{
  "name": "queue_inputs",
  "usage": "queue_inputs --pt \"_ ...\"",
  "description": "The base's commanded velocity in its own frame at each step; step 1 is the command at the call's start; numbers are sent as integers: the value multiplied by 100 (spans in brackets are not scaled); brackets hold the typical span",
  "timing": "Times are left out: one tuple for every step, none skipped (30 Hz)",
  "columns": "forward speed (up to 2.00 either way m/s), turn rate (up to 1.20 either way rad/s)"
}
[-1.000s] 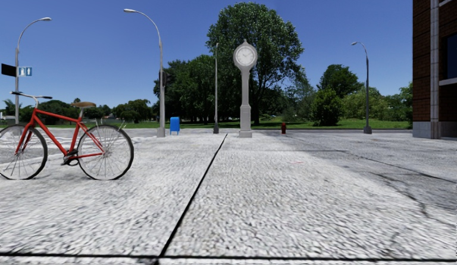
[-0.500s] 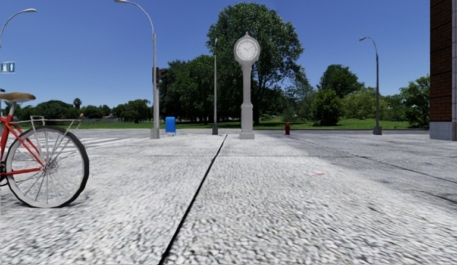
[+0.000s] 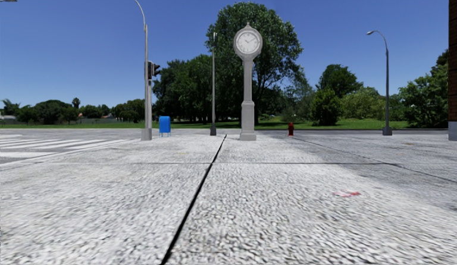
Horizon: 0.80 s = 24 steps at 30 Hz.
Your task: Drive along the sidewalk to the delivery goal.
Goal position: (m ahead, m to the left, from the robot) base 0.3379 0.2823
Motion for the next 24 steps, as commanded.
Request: queue_inputs --pt "40 0" --pt "33 0" --pt "33 0" --pt "28 0" --pt "25 0" --pt "22 0" --pt "22 0" --pt "17 0" --pt "15 0" --pt "13 0" --pt "13 0" --pt "8 0" --pt "0 0" --pt "0 0" --pt "0 0" --pt "0 0" --pt "0 0" --pt "0 0" --pt "0 0" --pt "0 0" --pt "0 0" --pt "0 0" --pt "0 0" --pt "0 0"
